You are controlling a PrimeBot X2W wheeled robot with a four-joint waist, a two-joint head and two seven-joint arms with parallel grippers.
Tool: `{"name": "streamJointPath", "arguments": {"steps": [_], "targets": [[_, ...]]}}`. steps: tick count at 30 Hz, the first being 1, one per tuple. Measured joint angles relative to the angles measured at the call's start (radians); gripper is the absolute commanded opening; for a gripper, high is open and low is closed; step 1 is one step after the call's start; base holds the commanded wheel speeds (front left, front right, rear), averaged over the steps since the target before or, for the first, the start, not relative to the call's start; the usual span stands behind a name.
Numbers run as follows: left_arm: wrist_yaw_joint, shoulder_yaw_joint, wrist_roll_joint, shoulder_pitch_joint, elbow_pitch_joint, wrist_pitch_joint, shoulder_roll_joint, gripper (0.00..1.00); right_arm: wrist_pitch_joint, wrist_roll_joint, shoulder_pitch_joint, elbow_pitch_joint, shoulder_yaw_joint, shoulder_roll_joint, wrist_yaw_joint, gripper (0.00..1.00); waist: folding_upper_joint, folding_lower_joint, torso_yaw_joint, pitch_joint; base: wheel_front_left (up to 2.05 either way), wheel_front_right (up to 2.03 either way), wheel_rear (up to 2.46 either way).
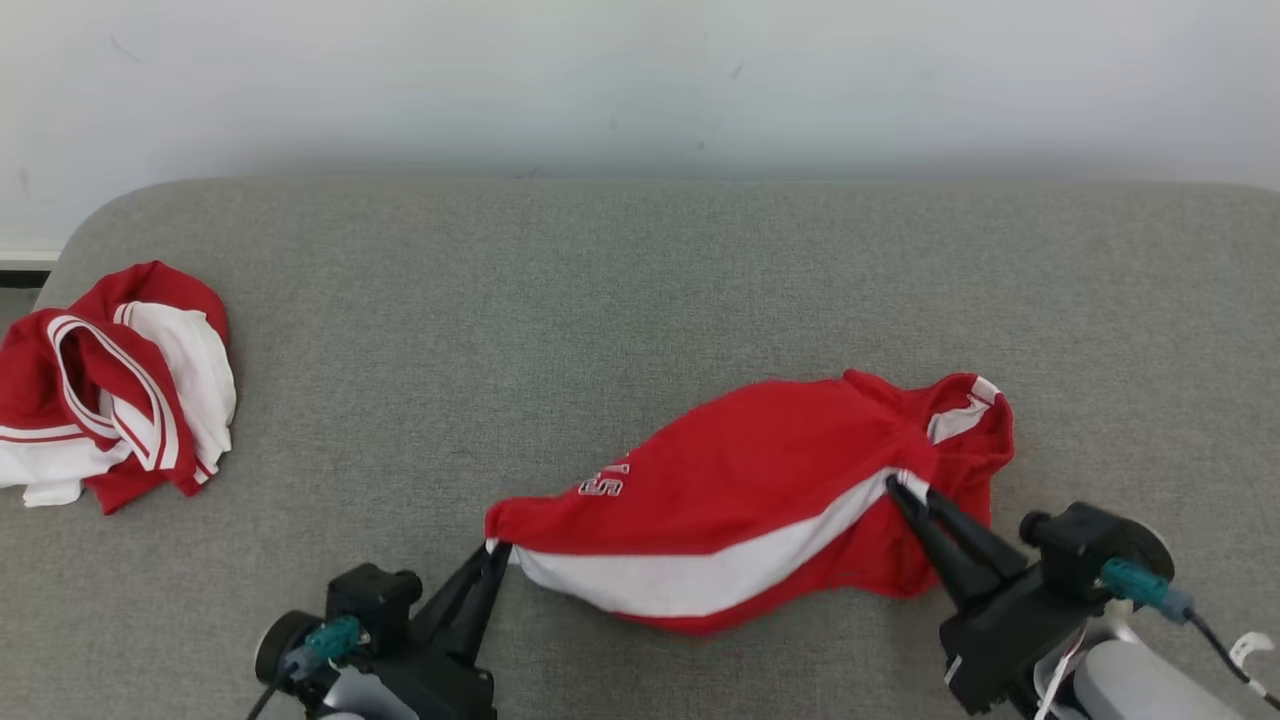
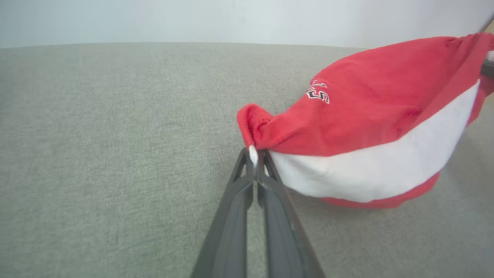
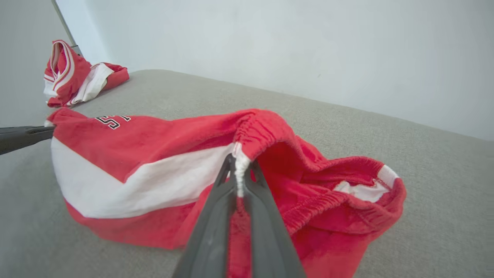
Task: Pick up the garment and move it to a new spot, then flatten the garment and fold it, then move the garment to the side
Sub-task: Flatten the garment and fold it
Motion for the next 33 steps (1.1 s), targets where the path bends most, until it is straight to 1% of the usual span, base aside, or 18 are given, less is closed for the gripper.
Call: {"name": "streamJointPath", "arguments": {"steps": [3, 5, 7, 10, 15, 21, 24, 28, 33], "targets": [[0.0, 0.016, -0.001, -0.016, -0.04, 0.0, 0.009, 0.0, 0.0, 0.022, -0.008, -0.029, -0.042, 0.004, 0.0, 0.0, 0.0, 0.0, -0.001, -0.003, 0.0, 0.0, 0.0], [0.0, 0.019, -0.004, -0.056, -0.058, 0.0, 0.017, 0.0, 0.0, 0.039, -0.031, -0.039, -0.069, 0.003, 0.0, 0.0, 0.0, -0.0001, -0.001, 0.002, 0.0, 0.0, 0.0], [0.0, 0.029, -0.028, -0.118, -0.07, 0.0, 0.026, 0.0, 0.0, 0.067, -0.074, -0.047, -0.095, 0.002, 0.0, 0.0, 0.0, 0.0, -0.002, 0.012, 0.0, 0.0, 0.0], [0.0, 0.012, -0.048, -0.239, -0.067, 0.0, 0.058, 0.0, 0.002, 0.104, -0.17, -0.049, -0.111, -0.004, 0.0, 0.0, 0.0, 0.0, -0.006, 0.037, 0.0, 0.0, 0.0], [0.0, -0.014, -0.127, -0.538, -0.047, 0.043, 0.108, 0.0, 0.067, 0.179, -0.421, -0.047, -0.134, -0.017, 0.0, 0.0, 0.0, 0.0001, -0.017, 0.109, 0.0, 0.0, 0.0], [0.0, -0.018, -0.234, -0.905, -0.012, 0.137, 0.12, 0.0, 0.174, 0.24, -0.774, -0.024, -0.164, -0.025, 0.0, 0.0, 0.0, 0.0003, -0.027, 0.236, 0.0, 0.0, 0.0], [0.0, -0.026, -0.243, -1.08, 0.031, 0.173, 0.131, 0.0, 0.213, 0.256, -0.954, 0.023, -0.184, -0.012, 0.0, 0.0, 0.0001, 0.0003, -0.032, 0.307, 0.0, 0.0, 0.0], [0.0, -0.008, -0.27, -1.287, 0.114, 0.196, 0.131, 0.0, 0.25, 0.261, -1.167, 0.127, -0.191, 0.031, 0.0, 0.0, 0.0002, 0.0004, -0.038, 0.398, 0.0, 0.0, 0.0], [0.0, -0.002, -0.267, -1.467, 0.22, 0.201, 0.123, 0.0, 0.256, 0.219, -1.369, 0.266, -0.162, 0.067, 0.0, 0.0, 0.0003, 0.0006, -0.048, 0.49, 0.0, 0.0, 0.0]]}}
